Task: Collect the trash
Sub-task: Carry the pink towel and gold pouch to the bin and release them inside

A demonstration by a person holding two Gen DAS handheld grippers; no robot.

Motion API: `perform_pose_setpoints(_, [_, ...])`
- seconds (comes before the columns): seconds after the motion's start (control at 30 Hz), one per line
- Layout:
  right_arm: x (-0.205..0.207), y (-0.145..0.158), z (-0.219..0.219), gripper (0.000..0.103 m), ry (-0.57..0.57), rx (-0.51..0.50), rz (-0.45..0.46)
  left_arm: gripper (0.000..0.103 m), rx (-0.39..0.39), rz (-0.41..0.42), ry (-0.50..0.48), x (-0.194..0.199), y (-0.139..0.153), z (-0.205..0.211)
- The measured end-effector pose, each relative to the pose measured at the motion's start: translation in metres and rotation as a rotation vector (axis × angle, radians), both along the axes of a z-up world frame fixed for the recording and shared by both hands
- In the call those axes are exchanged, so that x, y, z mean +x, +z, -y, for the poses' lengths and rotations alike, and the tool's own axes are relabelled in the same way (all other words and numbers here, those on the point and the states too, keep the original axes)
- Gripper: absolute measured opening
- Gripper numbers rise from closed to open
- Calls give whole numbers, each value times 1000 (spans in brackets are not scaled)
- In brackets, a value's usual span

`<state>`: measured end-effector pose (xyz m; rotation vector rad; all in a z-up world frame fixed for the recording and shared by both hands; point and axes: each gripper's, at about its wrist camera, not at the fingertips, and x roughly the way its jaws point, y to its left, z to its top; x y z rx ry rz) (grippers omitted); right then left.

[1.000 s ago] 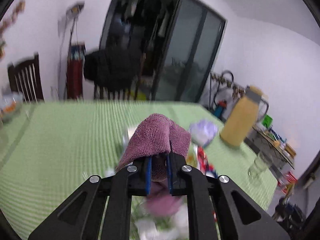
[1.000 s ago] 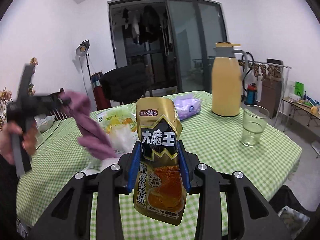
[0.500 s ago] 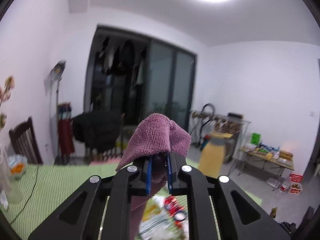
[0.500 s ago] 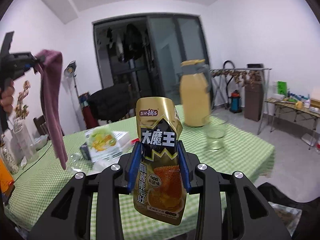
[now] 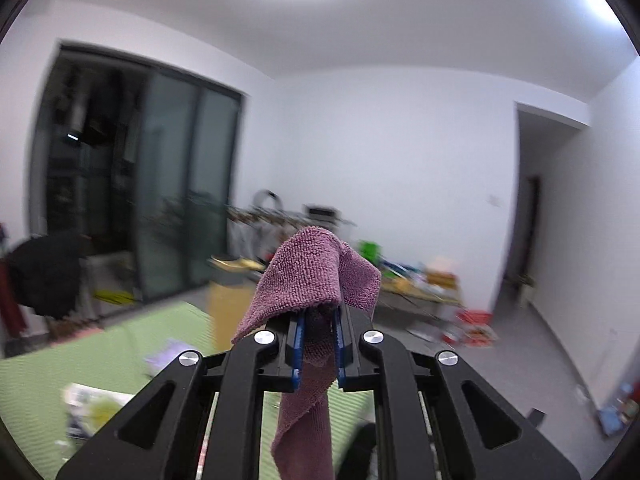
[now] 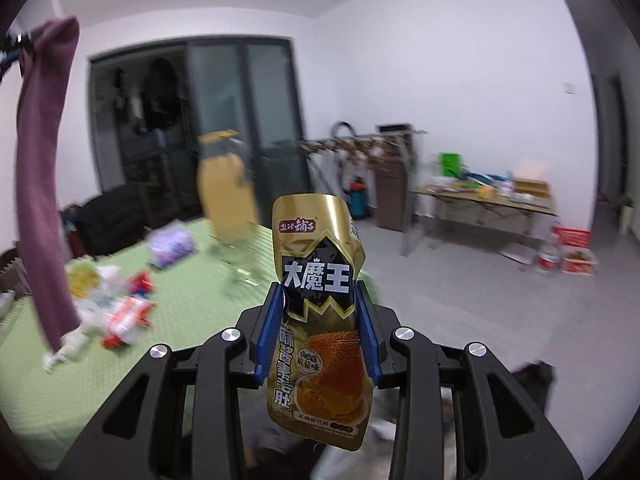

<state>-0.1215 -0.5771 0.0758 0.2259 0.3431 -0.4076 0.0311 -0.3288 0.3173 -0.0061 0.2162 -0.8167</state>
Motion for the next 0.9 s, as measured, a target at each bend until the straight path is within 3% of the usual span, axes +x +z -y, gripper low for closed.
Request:
perform_pose_setpoints(0.17, [-22,-36,39,35,-99,47,-83,9,87,-67,-166,-8,-39,90])
perform_pose_setpoints(0.3, [-26,-69,66,35,-142,120,-151,9,172,-116,-245,-8,-76,155])
perform_pose_setpoints(0.5, [-17,-125,85,36,-142,234,-243,9,286,-186,-296,-9,-141,228])
perform_pose_setpoints(0.63, [-4,-158,93,36,-137,280,-295,9,352,-243,-314,5,-174,252])
perform_pose_setpoints(0.77, [3,-184,96,54,-136,308,-357,9,418,-289,-337,9,-215,277])
perform_pose_setpoints(0.9, [-6,-190,96,58,-166,315,-347,10,493,-349,-360,10,-263,302])
